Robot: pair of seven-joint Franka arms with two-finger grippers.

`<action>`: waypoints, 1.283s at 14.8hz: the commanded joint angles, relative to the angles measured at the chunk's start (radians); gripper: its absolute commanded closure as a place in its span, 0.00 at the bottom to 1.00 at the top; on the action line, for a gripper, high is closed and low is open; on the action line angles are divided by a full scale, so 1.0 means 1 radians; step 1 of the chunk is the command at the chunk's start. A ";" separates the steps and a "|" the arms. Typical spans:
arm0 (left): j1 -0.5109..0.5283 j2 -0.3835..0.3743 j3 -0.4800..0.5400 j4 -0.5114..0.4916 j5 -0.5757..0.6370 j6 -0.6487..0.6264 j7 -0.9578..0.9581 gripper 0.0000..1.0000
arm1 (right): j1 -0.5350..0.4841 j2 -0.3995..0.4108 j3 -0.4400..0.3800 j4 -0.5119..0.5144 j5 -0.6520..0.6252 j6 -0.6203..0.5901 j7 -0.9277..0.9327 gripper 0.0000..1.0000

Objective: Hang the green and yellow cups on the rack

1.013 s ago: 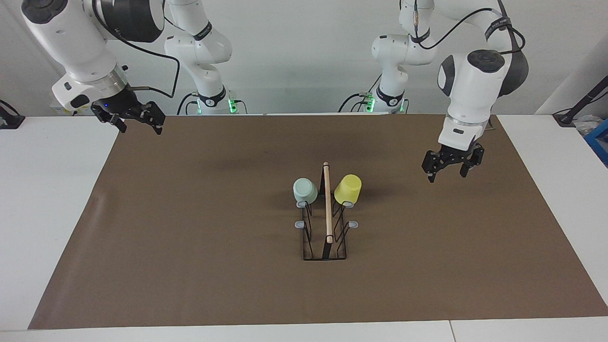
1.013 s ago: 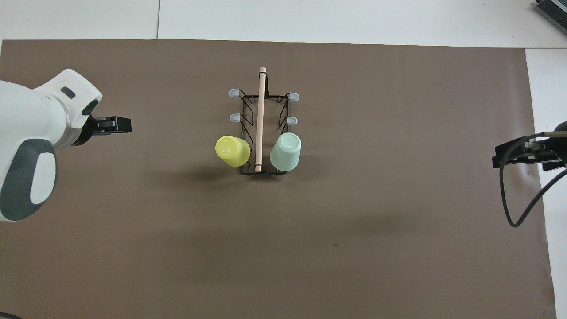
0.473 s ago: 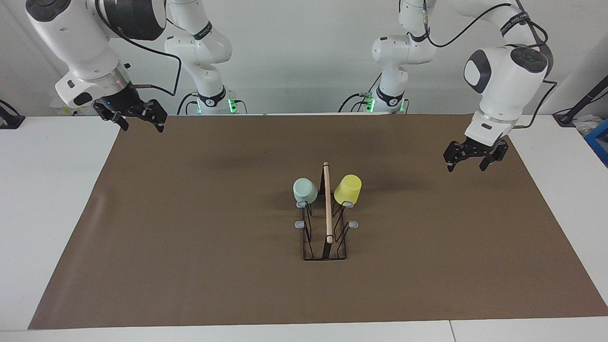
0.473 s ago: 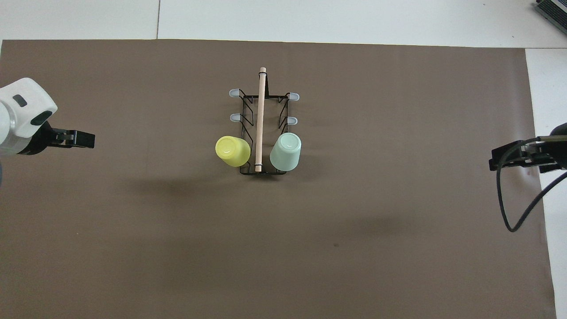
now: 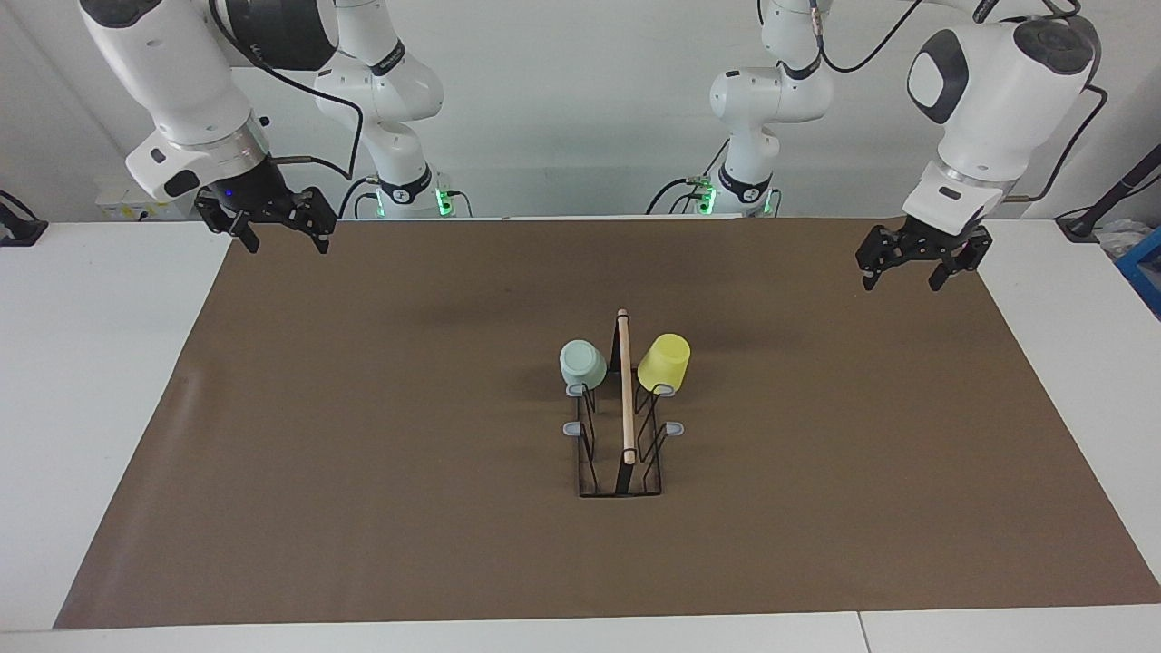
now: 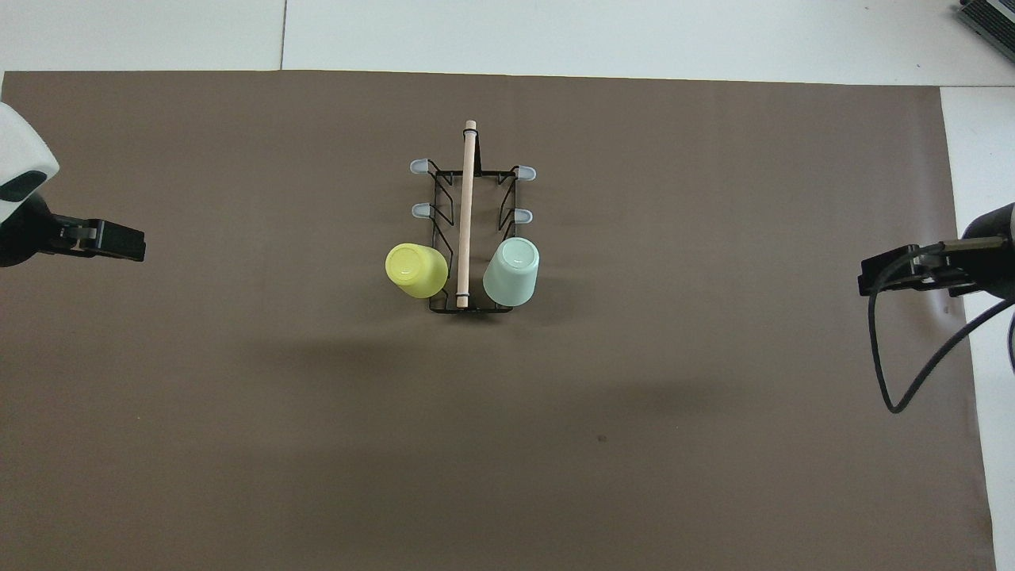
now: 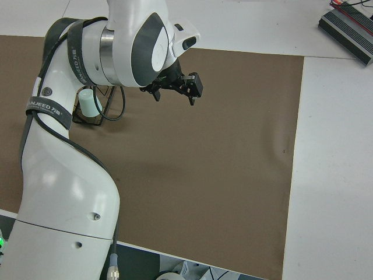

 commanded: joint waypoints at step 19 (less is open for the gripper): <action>-0.039 0.029 0.009 0.187 -0.005 -0.268 0.011 0.00 | -0.005 -0.004 0.016 0.002 0.007 0.015 0.045 0.00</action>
